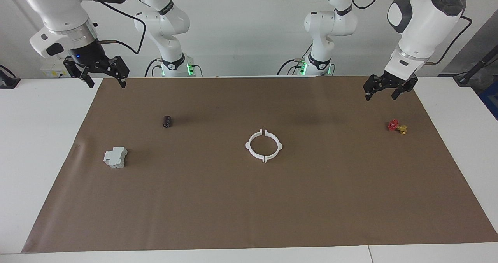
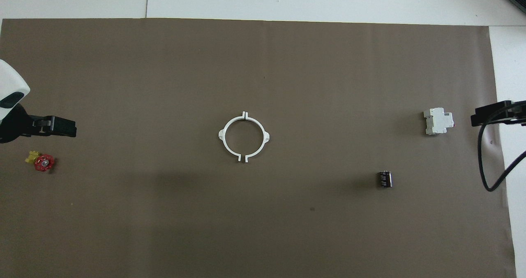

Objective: Assemble drain pipe with both arms

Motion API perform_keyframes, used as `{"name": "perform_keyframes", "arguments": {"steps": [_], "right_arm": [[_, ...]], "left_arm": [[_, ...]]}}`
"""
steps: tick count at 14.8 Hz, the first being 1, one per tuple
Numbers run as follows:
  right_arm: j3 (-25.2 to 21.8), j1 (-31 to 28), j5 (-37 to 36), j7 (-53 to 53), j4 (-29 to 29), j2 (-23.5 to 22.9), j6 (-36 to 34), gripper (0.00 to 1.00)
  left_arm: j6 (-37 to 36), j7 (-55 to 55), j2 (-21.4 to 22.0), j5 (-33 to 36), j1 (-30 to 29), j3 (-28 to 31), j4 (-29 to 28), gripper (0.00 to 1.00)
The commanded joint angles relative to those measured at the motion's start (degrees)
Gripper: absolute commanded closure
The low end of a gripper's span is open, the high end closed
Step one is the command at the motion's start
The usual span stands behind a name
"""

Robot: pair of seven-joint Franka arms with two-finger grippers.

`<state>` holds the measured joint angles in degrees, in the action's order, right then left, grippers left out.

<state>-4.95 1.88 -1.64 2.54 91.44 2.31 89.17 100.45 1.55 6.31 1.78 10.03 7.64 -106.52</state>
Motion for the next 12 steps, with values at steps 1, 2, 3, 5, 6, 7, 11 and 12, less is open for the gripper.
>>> {"name": "perform_keyframes", "arguments": {"steps": [1,2,3,5,6,7,11,12], "right_arm": [[0.29,-0.38,-0.12,0.89,0.76,0.59,0.47,0.00],[0.29,-0.38,-0.12,0.89,0.76,0.59,0.47,0.00],[0.29,-0.38,-0.12,0.89,0.76,0.59,0.47,0.00],[0.29,-0.38,-0.12,0.89,0.76,0.59,0.47,0.00],[0.29,-0.38,-0.12,0.89,0.76,0.59,0.47,0.00],[0.29,-0.38,-0.12,0.89,0.76,0.59,0.47,0.00],[0.29,-0.38,-0.12,0.89,0.76,0.59,0.47,0.00],[0.29,-0.38,-0.12,0.89,0.76,0.59,0.47,0.00]], "left_arm": [[-0.79,-0.14,0.72,-0.81,0.52,-1.57,0.17,0.00],[-0.70,-0.23,0.72,-0.81,1.04,-2.97,0.26,0.00],[-0.78,-0.23,0.72,-0.81,1.13,-4.29,0.52,0.00],[-0.70,0.03,0.63,-0.81,1.13,-4.65,0.70,0.00],[-0.61,0.03,0.63,-0.81,1.22,-4.65,0.70,0.00],[-0.52,0.03,0.63,-0.90,1.31,-4.74,0.61,0.00],[-0.43,0.03,0.72,-0.90,1.31,-4.65,0.43,0.00],[-0.69,-0.05,0.72,-0.90,1.22,-4.57,0.69,0.00]]}}
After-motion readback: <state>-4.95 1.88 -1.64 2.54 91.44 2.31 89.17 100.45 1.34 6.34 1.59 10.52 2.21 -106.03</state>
